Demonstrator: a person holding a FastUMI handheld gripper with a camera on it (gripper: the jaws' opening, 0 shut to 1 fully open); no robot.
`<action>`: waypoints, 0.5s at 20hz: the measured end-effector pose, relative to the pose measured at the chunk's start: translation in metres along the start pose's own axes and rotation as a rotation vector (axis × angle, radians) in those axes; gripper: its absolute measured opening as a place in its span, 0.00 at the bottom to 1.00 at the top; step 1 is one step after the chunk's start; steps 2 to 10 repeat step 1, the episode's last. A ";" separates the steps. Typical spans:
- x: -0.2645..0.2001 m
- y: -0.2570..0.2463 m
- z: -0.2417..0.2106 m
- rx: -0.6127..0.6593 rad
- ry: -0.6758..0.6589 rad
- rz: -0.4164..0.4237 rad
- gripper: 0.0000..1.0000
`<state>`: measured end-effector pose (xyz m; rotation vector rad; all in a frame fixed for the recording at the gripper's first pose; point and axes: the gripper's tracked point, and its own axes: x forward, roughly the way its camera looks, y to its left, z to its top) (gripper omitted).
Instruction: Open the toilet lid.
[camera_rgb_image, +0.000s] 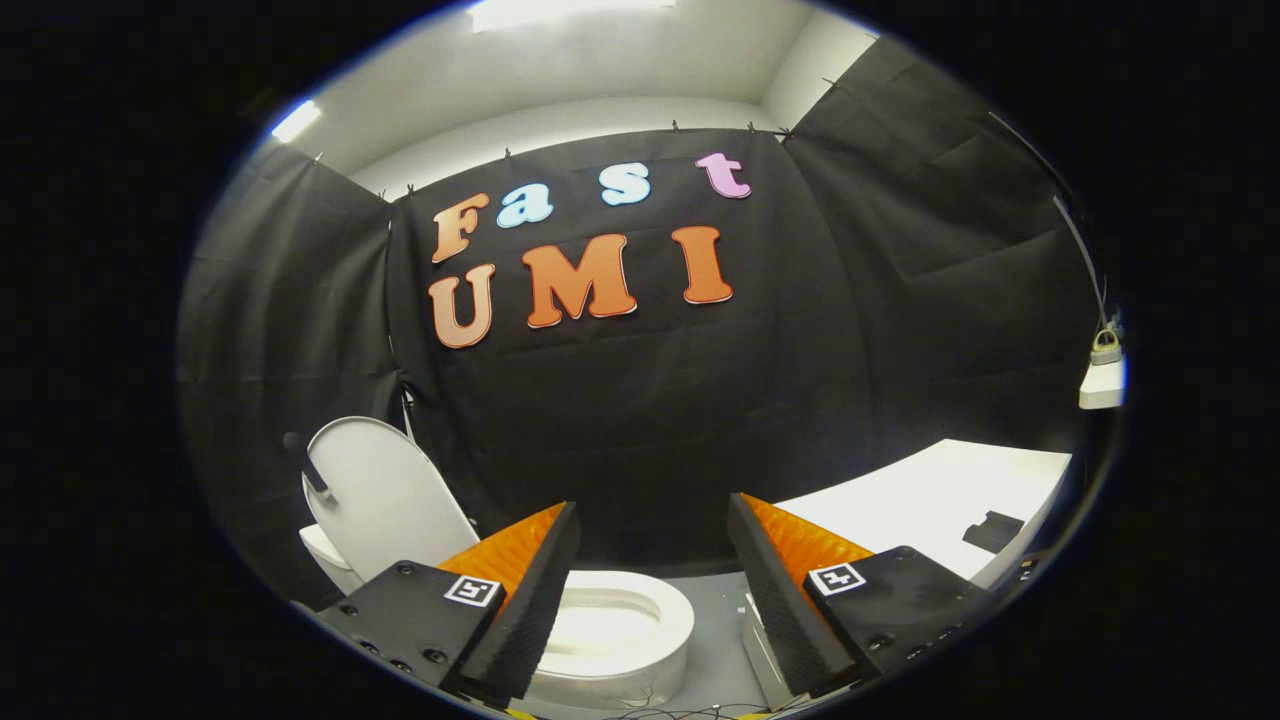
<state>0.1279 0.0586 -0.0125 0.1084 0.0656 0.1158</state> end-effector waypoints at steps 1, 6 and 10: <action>0.000 0.001 -0.001 -0.002 0.001 0.003 0.96; 0.000 0.001 -0.001 -0.002 0.001 0.003 0.96; 0.000 0.001 -0.001 -0.002 0.001 0.003 0.96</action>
